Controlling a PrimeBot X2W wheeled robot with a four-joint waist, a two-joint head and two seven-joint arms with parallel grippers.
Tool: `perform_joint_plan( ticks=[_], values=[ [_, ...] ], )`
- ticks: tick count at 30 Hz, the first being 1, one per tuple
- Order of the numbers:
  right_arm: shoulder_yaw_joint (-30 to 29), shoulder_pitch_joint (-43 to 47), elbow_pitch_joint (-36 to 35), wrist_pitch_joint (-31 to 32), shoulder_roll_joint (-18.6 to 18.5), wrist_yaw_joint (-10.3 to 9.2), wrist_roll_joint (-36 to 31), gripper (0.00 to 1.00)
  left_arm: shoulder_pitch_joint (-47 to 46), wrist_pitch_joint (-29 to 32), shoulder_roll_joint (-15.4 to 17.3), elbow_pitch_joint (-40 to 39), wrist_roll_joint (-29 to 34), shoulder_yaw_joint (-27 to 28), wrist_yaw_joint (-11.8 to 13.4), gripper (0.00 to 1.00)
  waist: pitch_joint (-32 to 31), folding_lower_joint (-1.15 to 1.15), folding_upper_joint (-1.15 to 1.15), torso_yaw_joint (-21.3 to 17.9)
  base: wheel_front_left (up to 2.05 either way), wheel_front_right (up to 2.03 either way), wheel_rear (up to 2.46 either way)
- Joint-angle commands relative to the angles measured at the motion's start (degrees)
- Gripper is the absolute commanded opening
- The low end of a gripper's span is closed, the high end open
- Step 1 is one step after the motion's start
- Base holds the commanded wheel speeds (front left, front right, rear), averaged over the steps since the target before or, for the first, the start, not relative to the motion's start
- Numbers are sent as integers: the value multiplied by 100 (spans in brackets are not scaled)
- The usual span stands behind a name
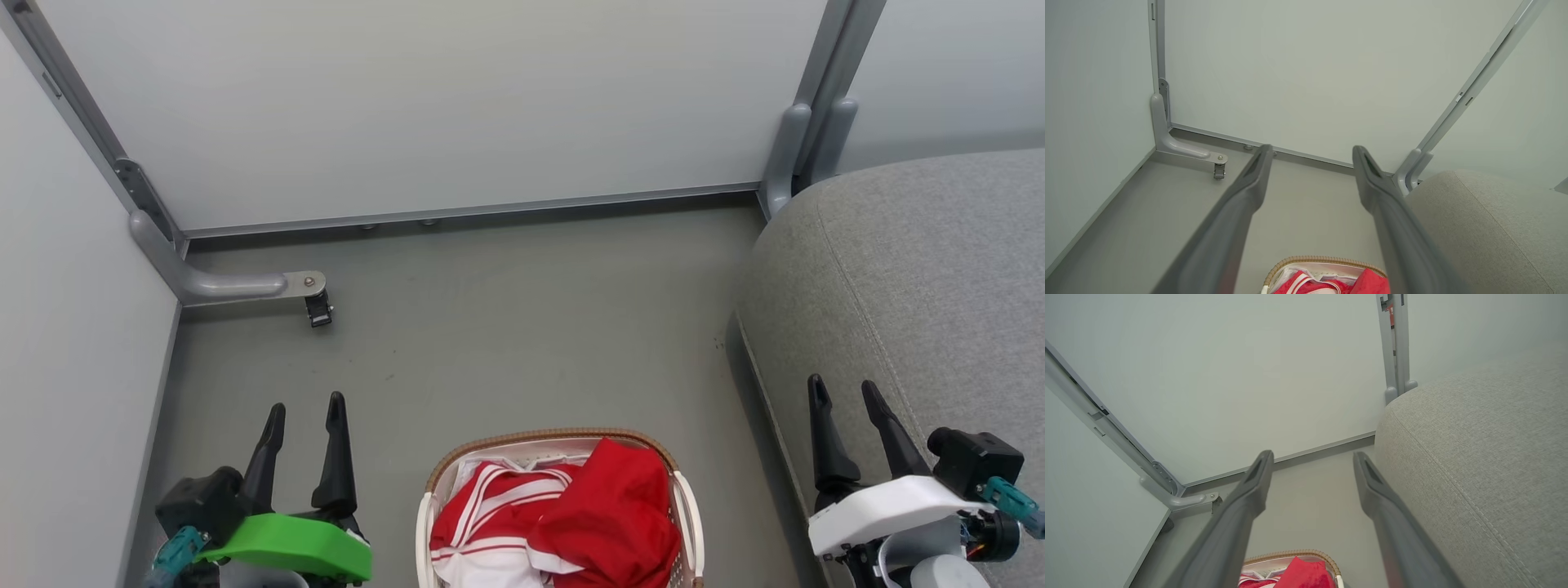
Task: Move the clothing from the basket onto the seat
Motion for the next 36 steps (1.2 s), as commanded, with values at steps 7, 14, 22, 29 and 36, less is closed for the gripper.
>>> perform_joint_plan(
  ticks=[7, 14, 22, 29, 36],
  values=[
    [43, 84, -28, -125, -38, 2, -422, 100, 102, -125, 46, 25, 410, -41, 25, 100, -15, 0, 54, 4, 0, 0, 0],
    [69, 118, -47, -212, -42, 2, -745, 100, 116, -206, 48, 98, 624, -60, 52, 100, -31, 0, 57, 21, 0, 0, 0],
    [92, 132, -78, -290, -48, 2, -1044, 100, 124, -288, 51, 177, 889, -71, 58, 100, -22, 0, 62, 28, 0, 0, 0],
    [113, 130, -89, -363, -52, 1, -1313, 100, 110, -369, 53, 208, 1145, -107, 69, 100, -9, 0, 66, 31, 0, 0, 0],
    [118, 134, -102, -415, -54, 1, -1449, 100, 98, -405, 55, 233, 1306, -130, 59, 100, 0, 0, 69, 39, 0, 0, 0]
  ],
)
